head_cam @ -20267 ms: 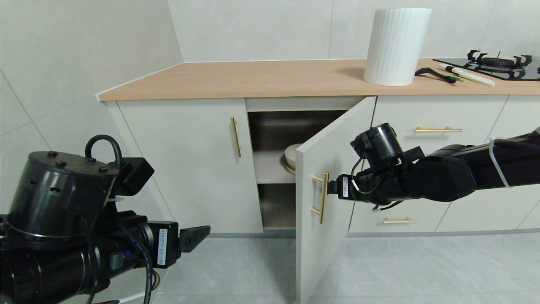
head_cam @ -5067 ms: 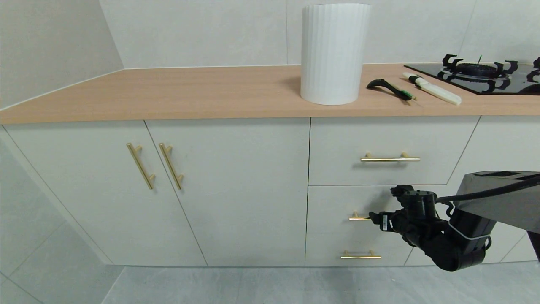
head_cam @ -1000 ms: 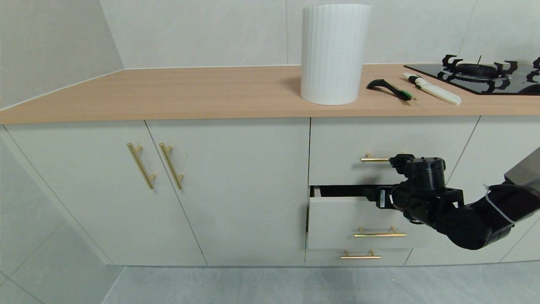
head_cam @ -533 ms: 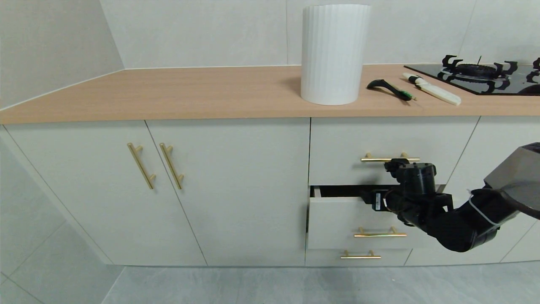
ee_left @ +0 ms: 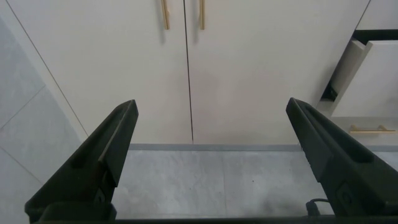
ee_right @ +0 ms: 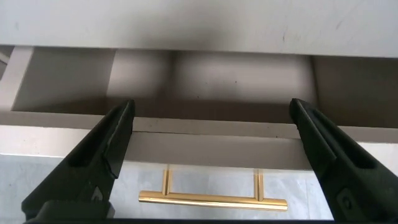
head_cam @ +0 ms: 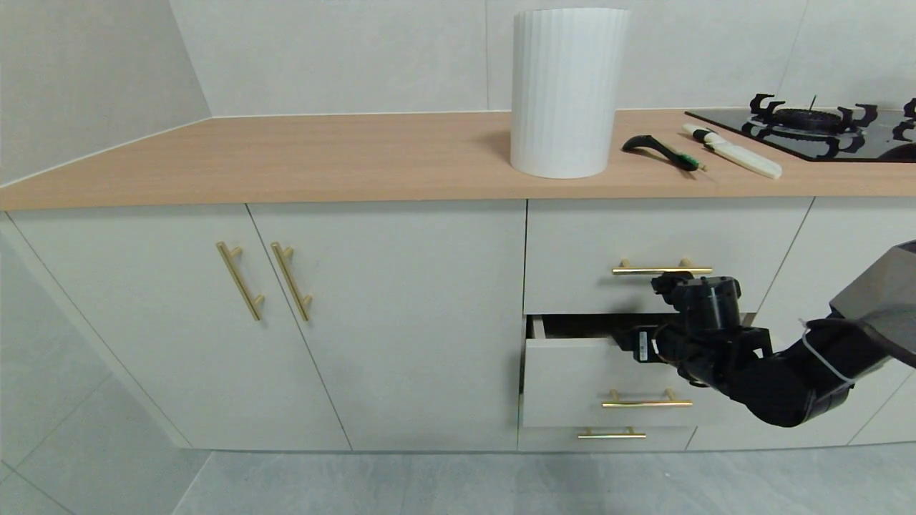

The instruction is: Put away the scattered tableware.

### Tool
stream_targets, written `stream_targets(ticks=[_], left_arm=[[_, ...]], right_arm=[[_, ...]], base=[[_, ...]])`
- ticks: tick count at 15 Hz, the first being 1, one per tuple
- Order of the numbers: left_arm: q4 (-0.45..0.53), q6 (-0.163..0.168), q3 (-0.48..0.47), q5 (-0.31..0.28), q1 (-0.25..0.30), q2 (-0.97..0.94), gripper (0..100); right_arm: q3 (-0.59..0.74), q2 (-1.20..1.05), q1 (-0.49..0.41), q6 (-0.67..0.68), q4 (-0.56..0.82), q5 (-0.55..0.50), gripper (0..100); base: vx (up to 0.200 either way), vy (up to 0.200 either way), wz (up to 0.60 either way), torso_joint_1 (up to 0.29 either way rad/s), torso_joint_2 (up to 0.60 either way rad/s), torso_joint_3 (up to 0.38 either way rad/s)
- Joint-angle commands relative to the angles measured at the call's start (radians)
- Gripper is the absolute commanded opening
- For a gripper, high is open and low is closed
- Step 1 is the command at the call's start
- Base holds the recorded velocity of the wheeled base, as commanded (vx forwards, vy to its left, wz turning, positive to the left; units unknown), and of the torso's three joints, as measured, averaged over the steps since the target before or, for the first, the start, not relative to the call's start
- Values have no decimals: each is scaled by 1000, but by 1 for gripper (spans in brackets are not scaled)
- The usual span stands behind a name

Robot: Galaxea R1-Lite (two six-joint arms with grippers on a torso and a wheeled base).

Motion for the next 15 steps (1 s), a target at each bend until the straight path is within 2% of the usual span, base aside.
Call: stream_targets(ticks=[1, 11, 15], left_arm=[[0, 0, 0, 0, 0, 1, 100], [0, 0, 0, 0, 0, 1, 100], [0, 0, 0, 0, 0, 1, 100]], right_arm=[[1, -22, 1, 1, 18, 2, 100], [-10, -209, 2, -1, 393, 57, 100], [-10, -258, 19, -45, 524, 60, 100]], base=[[0, 0, 0, 0, 0, 0], [0, 0, 0, 0, 0, 0], [0, 0, 0, 0, 0, 0]])
